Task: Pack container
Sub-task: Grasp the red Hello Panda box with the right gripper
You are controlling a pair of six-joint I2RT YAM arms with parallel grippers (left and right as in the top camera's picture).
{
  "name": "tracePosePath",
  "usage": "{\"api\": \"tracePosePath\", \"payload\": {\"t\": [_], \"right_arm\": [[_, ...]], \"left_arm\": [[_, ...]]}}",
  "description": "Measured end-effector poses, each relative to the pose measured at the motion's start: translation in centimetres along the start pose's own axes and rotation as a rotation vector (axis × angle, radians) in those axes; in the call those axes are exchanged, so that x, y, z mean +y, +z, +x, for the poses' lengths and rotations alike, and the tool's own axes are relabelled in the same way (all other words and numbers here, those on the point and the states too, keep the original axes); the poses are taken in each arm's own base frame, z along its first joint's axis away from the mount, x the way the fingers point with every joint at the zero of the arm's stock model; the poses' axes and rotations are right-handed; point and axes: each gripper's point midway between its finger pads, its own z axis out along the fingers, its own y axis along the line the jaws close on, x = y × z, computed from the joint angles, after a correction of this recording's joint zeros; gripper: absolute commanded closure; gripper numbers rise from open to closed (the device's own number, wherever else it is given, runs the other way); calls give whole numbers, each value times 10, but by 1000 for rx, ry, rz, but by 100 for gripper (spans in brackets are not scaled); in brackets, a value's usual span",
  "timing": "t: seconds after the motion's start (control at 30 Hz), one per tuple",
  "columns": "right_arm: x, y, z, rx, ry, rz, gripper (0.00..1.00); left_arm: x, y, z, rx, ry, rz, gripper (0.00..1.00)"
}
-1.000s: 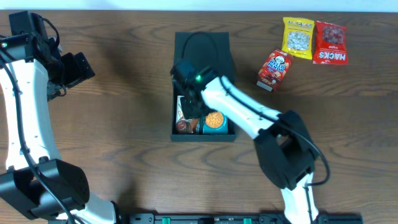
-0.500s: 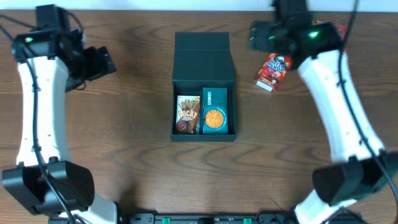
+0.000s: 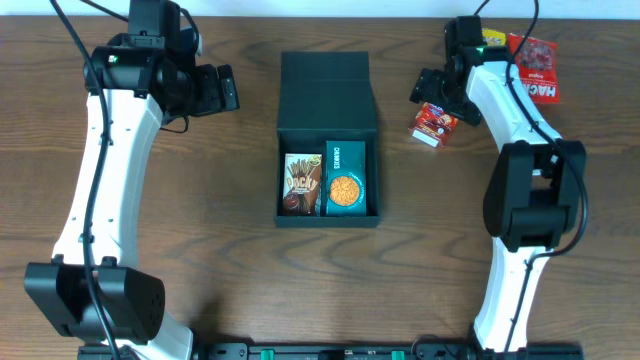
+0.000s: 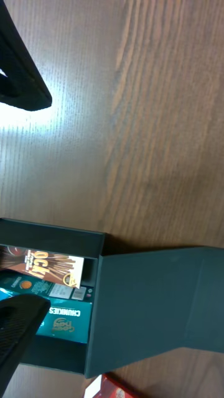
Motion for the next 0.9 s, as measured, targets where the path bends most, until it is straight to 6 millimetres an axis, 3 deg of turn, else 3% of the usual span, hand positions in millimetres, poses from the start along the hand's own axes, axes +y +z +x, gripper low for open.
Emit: {"api": "tracePosePath", "payload": {"t": [0.2,0.4,0.53,0.9], "right_arm": [[-2,8,0,6,33,5,3],[-1,14,7,39,44,-2,21],[2,14,8,47,53,-19,40],[16,6,26,148,45,-111,56]], "left_arm": [[0,0,-1,-4,2,0,5],[0,0,-3,-12,36,0,5],[0,0,-3,-12,62,0,5],[0,0,-5,-19,115,0,5]]}}
